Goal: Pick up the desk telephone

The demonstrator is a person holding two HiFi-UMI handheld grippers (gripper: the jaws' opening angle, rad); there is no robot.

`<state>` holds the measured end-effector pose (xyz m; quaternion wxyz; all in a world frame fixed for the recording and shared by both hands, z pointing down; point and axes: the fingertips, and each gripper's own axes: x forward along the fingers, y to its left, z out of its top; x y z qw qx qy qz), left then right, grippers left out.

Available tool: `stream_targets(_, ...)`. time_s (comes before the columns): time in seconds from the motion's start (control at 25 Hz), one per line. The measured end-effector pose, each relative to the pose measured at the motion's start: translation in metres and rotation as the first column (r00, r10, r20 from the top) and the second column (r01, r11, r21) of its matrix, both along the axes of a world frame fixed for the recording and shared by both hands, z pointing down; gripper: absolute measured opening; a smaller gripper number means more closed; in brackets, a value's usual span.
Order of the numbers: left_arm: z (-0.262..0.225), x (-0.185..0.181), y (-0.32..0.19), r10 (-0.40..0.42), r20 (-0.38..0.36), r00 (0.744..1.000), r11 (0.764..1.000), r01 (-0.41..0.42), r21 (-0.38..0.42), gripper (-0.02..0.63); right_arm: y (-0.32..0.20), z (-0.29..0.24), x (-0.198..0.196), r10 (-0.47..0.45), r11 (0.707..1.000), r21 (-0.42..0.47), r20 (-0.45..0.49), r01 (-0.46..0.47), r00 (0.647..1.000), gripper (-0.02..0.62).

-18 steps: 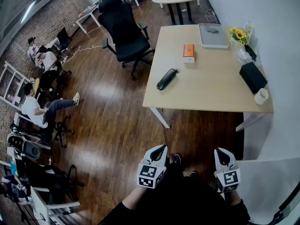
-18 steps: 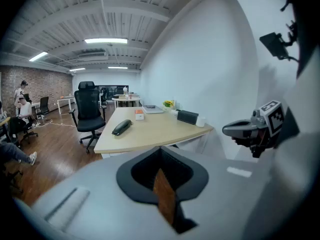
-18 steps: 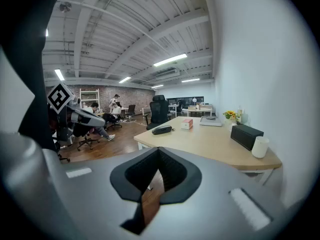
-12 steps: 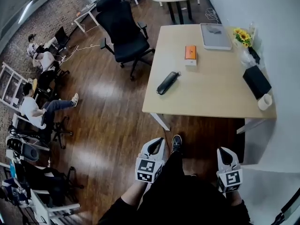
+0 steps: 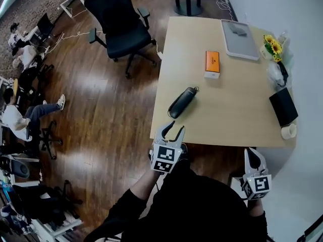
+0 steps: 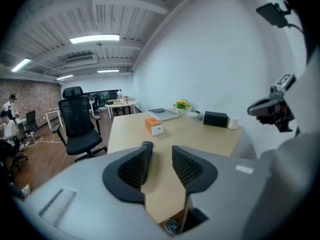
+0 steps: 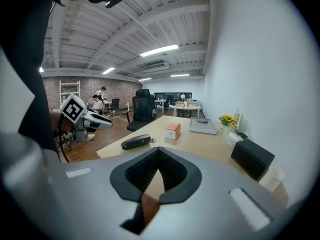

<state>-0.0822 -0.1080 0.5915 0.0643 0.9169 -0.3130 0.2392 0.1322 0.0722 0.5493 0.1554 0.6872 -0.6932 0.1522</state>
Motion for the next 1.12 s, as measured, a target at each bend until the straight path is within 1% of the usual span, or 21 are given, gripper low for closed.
stream_targets(0.08,0.018,0.011,-0.034,0.048,0.039,0.998,0.998,-0.047,-0.030,0.200,-0.028,-0.007,0.007,0.025,1.000,-0.017,-0.011,-0.026,1.000,0.000)
stream_targets(0.16,0.039,0.022,-0.063,0.098,0.084,0.992,0.994,-0.093,-0.065,0.241,-0.053,-0.011,0.011,0.034,0.999,-0.029,-0.015,-0.034,0.999,0.000)
stream_targets(0.24,0.067,0.033,-0.082,0.145,0.155,0.977,0.986,-0.129,-0.106,0.260,-0.071,-0.013,0.014,0.037,0.999,-0.037,-0.016,-0.037,0.999,0.000)
stream_targets(0.36,0.107,0.047,-0.102,0.203,0.252,0.946,0.969,-0.157,-0.190,0.277,-0.093,-0.010,0.020,0.024,0.999,-0.046,-0.009,-0.024,1.000,0.000)
stream_targets(0.52,0.149,0.059,-0.117,0.239,0.356,0.903,0.945,-0.132,-0.300,0.284,-0.119,-0.005,0.028,-0.028,0.999,-0.034,0.020,0.029,0.999,0.000)
stream_targets(0.64,0.164,0.065,-0.114,0.273,0.401,0.874,0.922,-0.118,-0.370,0.283,-0.135,-0.009,0.037,-0.061,0.998,-0.003,0.027,0.061,0.998,0.000)
stream_targets(0.76,0.174,0.066,-0.116,0.293,0.460,0.838,0.916,-0.109,-0.385,0.282,-0.149,-0.014,0.051,-0.074,0.997,0.031,0.027,0.073,0.997,0.000)
stream_targets(0.88,0.189,0.067,-0.116,0.310,0.501,0.808,0.910,-0.100,-0.403,0.282,-0.151,-0.010,0.063,-0.078,0.996,0.042,0.041,0.076,0.996,0.000)
stream_targets(0.96,0.197,0.065,-0.117,0.309,0.529,0.791,0.915,-0.096,-0.393,0.284,-0.149,-0.007,0.068,-0.078,0.996,0.036,0.047,0.076,0.996,0.000)
stream_targets(1.04,0.198,0.065,-0.118,0.306,0.535,0.787,0.920,-0.101,-0.378,0.288,-0.148,-0.004,0.073,-0.069,0.997,0.030,0.059,0.068,0.996,0.000)
stream_targets(1.12,0.198,0.066,-0.119,0.306,0.522,0.796,0.922,-0.111,-0.372,0.287,-0.146,0.003,0.079,-0.056,0.998,0.018,0.080,0.055,0.995,0.000)
